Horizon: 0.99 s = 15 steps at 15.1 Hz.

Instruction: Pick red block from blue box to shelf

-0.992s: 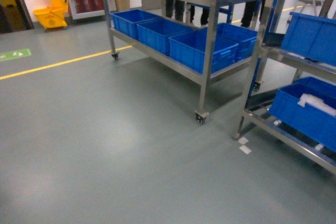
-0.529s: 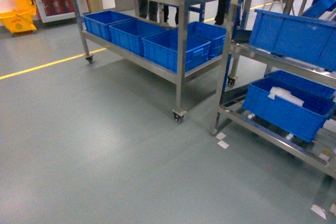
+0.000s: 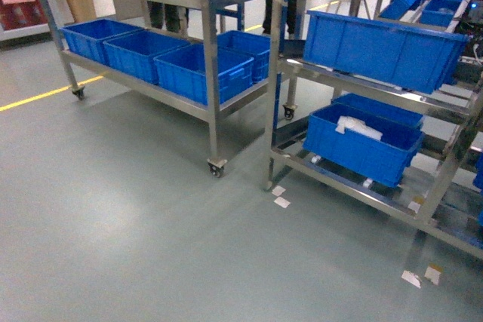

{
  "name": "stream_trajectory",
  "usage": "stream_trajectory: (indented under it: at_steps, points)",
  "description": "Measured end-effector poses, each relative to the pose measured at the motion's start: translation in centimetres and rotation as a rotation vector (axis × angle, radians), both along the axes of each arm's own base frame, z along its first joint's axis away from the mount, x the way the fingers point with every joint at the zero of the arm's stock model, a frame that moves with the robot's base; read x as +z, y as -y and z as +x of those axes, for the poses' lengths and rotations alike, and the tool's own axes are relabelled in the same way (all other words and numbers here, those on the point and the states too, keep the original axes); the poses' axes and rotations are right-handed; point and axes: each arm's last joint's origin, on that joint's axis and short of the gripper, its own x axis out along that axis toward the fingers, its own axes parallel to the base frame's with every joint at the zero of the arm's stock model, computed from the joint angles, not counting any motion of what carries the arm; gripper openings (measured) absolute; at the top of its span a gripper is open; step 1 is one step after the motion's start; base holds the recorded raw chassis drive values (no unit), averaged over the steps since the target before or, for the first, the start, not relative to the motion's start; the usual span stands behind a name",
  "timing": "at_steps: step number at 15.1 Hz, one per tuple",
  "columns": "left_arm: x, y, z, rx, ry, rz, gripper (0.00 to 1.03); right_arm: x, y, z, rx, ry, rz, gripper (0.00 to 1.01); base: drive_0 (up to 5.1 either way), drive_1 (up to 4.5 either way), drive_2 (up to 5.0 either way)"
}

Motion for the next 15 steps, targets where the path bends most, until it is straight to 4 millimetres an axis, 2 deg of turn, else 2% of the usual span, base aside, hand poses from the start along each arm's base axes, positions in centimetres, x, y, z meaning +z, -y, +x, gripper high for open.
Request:
stream_trajectory:
  at_steps: [15]
  points:
    - [0.00,0.00,0.00,0.000,0.000,0.000,0.98,0.00,0.00,0.00,0.000,0.000,0.000,0.28,-1.4,-1.39,-1.4]
